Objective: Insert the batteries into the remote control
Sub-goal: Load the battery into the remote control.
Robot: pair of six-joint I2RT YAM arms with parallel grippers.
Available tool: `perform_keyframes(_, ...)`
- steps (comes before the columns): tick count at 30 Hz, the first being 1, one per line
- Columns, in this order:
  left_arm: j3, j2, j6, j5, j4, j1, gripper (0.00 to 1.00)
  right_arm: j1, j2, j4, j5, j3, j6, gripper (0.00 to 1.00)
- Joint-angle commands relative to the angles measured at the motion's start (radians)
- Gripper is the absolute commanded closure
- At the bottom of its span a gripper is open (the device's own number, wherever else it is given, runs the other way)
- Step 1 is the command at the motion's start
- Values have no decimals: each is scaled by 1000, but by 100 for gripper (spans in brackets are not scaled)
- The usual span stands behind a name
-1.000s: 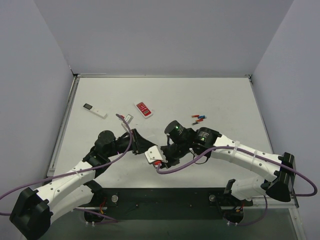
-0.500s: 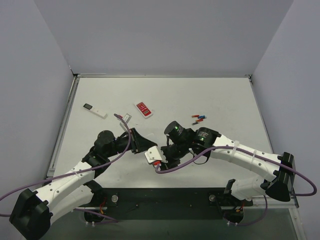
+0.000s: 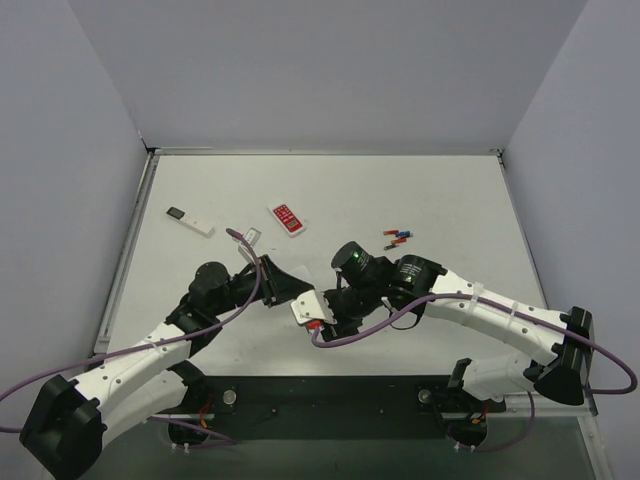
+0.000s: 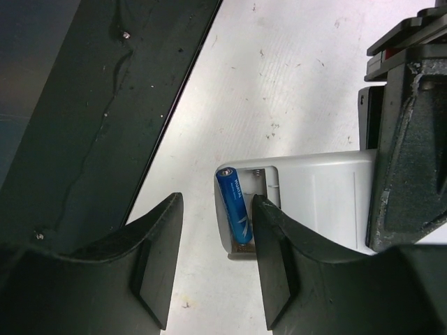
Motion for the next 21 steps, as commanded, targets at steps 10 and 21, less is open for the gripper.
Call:
perform_keyframes(10,-67,3,-100,-7,153,17,100,-21,-105,97,64,-14,73,51)
perform_keyframes(21,-118,-82,-111,-136,149,25,100,-19,-225,390,538,-71,814,11)
